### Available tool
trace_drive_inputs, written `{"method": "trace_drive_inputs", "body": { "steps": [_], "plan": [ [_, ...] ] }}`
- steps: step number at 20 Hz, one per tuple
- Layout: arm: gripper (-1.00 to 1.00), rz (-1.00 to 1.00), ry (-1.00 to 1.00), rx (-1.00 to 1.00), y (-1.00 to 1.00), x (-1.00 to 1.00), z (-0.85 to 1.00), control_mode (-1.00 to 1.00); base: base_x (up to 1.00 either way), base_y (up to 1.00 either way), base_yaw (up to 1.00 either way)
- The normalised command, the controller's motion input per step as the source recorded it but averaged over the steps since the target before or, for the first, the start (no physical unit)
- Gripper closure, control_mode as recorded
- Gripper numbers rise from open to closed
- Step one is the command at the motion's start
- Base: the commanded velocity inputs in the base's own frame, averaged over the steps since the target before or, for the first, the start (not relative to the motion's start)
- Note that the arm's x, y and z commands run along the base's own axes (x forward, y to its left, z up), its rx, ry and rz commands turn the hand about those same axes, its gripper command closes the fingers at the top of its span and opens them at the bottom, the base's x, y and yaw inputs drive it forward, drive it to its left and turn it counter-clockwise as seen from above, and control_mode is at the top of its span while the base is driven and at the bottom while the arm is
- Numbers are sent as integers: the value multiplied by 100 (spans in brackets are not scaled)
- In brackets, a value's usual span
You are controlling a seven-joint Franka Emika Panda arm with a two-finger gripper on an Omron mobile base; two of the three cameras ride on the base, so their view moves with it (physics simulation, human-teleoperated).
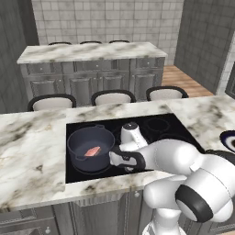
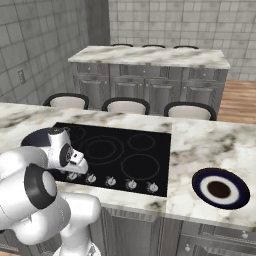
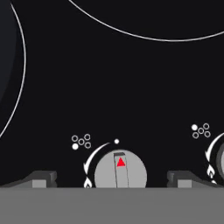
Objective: Retrieve the frozen meat and place it in the pot on a burner. Then turn the burner on.
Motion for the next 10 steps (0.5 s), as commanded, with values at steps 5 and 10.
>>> {"method": "trace_drive_inputs", "body": {
  "steps": [5, 10],
  "plan": [
    [-100, -2, 0, 0, 0, -1, -10, -100, 0, 0, 0],
    [-100, -1, -1, 0, -4, 0, -6, -100, 0, 0, 0]
  ]
}}
